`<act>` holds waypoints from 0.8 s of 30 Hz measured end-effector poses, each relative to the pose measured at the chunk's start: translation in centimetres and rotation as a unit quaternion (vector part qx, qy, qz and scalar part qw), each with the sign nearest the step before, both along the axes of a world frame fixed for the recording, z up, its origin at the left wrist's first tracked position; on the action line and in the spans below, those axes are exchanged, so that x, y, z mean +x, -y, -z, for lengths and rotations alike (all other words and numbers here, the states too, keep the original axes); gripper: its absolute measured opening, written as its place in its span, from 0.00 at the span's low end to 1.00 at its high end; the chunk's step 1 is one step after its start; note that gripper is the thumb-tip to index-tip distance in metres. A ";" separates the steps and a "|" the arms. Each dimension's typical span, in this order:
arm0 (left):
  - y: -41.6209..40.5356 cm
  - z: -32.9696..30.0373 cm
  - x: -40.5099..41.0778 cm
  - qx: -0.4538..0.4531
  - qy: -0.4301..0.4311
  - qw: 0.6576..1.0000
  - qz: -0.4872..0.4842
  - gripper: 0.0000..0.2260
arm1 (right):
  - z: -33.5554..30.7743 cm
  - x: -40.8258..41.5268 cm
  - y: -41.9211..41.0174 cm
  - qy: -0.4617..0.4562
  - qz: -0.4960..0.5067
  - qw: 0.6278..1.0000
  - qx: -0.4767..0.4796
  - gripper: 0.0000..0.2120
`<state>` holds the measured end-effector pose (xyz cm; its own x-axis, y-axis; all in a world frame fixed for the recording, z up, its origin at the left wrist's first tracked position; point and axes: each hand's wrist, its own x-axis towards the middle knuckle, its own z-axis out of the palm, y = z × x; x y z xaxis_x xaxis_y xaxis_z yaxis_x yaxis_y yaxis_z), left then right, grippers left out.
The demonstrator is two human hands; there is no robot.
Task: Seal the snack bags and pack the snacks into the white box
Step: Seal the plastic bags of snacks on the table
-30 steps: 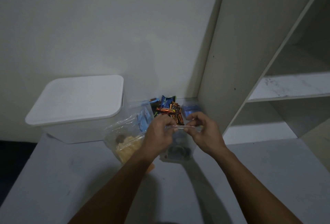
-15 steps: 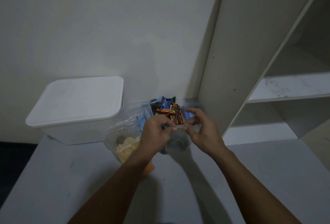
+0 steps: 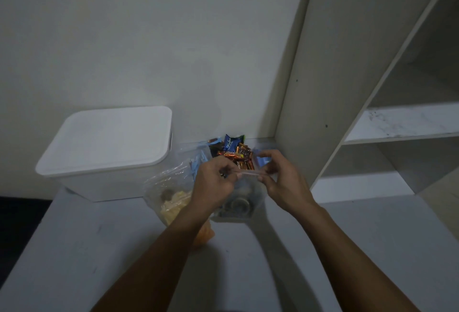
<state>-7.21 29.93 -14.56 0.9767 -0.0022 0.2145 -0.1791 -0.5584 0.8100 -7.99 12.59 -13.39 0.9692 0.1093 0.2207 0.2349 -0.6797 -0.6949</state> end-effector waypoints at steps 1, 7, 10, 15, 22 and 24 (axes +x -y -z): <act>-0.1 -0.1 0.1 -0.004 0.001 1.000 0.008 0.03 | 0.0 0.1 0.2 -0.008 0.006 1.000 0.011 0.18; 0.5 -0.7 0.1 -0.013 0.000 0.999 0.052 0.02 | 0.2 0.3 -0.1 -0.012 -0.011 0.999 0.027 0.15; 0.5 -0.5 0.4 0.003 0.012 1.000 0.018 0.02 | 0.4 0.1 -0.1 0.001 -0.018 0.999 0.040 0.20; 0.1 -0.9 0.5 -0.023 -0.030 0.999 -0.006 0.04 | 0.6 0.2 0.5 -0.002 0.016 0.999 0.048 0.15; -0.5 -1.2 0.5 -0.059 -0.080 0.995 -0.028 0.05 | 0.4 0.6 1.1 -0.052 0.018 0.992 0.111 0.19; -0.8 -1.3 0.5 -0.067 -0.084 0.994 -0.035 0.05 | 0.3 0.7 1.4 -0.067 0.014 0.991 0.114 0.23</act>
<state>-6.74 30.73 -13.26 0.9956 0.0840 0.0413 0.0009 -0.4497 0.8932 -7.28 11.16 -13.70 0.9934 0.0446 0.1056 0.1136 -0.5064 -0.8548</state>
